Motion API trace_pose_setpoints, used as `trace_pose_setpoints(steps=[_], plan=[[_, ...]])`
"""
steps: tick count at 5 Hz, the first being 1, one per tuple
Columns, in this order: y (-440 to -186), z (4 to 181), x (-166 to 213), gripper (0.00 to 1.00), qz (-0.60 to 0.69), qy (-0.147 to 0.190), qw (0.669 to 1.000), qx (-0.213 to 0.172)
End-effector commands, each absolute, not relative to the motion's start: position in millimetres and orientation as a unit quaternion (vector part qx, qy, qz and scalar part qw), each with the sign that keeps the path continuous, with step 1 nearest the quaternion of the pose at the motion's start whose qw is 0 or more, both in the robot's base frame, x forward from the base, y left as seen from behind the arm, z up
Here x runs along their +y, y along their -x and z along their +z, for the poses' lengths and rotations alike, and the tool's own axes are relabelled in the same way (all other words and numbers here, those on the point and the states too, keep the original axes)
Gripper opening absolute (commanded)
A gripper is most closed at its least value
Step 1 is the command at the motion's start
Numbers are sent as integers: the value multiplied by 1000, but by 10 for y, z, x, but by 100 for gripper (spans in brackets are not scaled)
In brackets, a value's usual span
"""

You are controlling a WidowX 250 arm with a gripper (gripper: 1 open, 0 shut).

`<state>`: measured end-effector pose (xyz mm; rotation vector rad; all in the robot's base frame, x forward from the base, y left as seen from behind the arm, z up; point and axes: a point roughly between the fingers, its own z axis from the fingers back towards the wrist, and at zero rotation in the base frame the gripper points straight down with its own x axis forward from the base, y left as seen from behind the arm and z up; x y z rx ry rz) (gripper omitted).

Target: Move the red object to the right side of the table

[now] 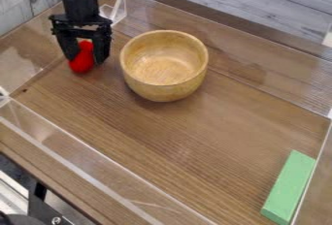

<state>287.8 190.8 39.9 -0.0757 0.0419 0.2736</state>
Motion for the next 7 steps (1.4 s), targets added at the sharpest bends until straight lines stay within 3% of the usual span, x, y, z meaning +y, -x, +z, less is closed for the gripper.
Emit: trace_pose_setpoints(steps=[1,3,5,6,7], plan=[[-2903,491,2050,0,145,22,989,-3],[-2918,903,1960,0,148,22,988,-49],[-3007,1416,1433,0,83,35,991,-98],[-2985,1437,1008,0,22,47,994,-98],[-3004,1567,582,0,8,53,994,-99]])
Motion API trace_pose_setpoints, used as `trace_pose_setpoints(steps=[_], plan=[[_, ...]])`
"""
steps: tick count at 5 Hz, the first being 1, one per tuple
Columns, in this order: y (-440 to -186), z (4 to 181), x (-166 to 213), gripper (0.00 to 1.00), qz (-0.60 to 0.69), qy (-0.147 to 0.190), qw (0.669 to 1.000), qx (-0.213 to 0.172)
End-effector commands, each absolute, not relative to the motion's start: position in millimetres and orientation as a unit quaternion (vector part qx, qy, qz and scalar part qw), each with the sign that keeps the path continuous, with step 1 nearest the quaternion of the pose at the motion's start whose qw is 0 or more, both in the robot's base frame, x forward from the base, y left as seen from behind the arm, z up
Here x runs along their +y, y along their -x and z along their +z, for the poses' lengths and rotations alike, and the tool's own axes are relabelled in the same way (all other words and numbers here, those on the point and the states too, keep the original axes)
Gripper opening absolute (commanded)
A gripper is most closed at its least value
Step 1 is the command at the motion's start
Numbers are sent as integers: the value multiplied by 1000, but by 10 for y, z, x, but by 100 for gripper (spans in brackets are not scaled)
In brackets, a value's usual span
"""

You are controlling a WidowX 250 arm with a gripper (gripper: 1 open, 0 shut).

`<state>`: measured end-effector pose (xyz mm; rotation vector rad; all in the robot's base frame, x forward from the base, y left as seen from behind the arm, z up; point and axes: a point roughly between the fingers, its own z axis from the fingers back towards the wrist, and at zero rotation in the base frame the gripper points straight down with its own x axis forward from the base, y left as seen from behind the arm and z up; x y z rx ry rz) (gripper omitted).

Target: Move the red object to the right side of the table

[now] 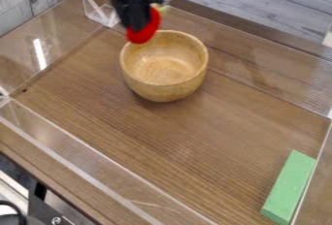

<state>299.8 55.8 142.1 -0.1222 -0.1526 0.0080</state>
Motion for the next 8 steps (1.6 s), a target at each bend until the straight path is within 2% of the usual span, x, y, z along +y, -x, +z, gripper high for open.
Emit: trace_pose_setpoints(steps=[1,3,4,5,6,7,8], plan=[[-2989,1577,137,0,-1,59,994,-92],[-2784,1176,-774,0,-63,64,994,-67],[-2705,978,-1022,0,-63,60,995,-56],[-2718,876,-971,0,-76,58,994,-48],[-2743,851,-802,0,-89,59,993,-40],[-2773,775,-764,100,-63,56,996,-34],[-2778,744,-768,100,-41,50,997,-29]])
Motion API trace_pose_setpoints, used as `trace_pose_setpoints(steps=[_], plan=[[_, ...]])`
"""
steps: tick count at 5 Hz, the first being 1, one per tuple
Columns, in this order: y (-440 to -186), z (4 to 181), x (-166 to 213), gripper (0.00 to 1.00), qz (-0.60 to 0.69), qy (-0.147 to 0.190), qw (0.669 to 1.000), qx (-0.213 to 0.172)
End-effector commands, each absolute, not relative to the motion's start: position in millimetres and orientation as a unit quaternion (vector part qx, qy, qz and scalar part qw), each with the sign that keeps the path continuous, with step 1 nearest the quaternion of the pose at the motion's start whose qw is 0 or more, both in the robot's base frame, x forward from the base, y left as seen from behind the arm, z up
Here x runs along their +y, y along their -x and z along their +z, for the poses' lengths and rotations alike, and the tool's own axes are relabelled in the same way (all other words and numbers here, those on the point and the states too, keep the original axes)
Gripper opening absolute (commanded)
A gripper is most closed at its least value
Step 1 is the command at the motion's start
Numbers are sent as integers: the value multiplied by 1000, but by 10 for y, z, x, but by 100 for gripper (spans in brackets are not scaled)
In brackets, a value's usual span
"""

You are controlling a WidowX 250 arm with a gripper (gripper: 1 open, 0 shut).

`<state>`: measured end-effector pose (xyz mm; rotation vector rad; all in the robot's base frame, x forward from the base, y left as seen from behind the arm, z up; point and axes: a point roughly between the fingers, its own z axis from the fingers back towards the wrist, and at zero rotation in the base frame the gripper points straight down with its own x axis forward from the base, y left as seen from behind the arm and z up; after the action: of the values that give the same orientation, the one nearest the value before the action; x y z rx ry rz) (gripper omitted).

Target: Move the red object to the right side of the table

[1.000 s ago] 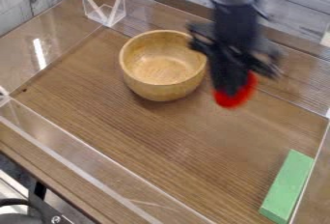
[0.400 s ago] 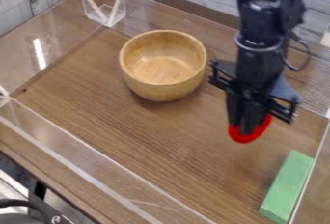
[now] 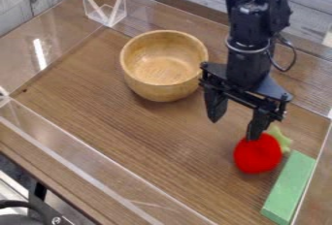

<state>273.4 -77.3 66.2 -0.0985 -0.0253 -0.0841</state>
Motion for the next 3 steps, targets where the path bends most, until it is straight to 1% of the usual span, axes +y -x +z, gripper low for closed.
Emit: trace_pose_setpoints(steps=[1,2,3], plan=[[-2812,687,-814,100,-7,46,998,-31],[-2839,637,-863,100,22,39,998,-38],[-2863,591,-844,100,18,32,998,-41]])
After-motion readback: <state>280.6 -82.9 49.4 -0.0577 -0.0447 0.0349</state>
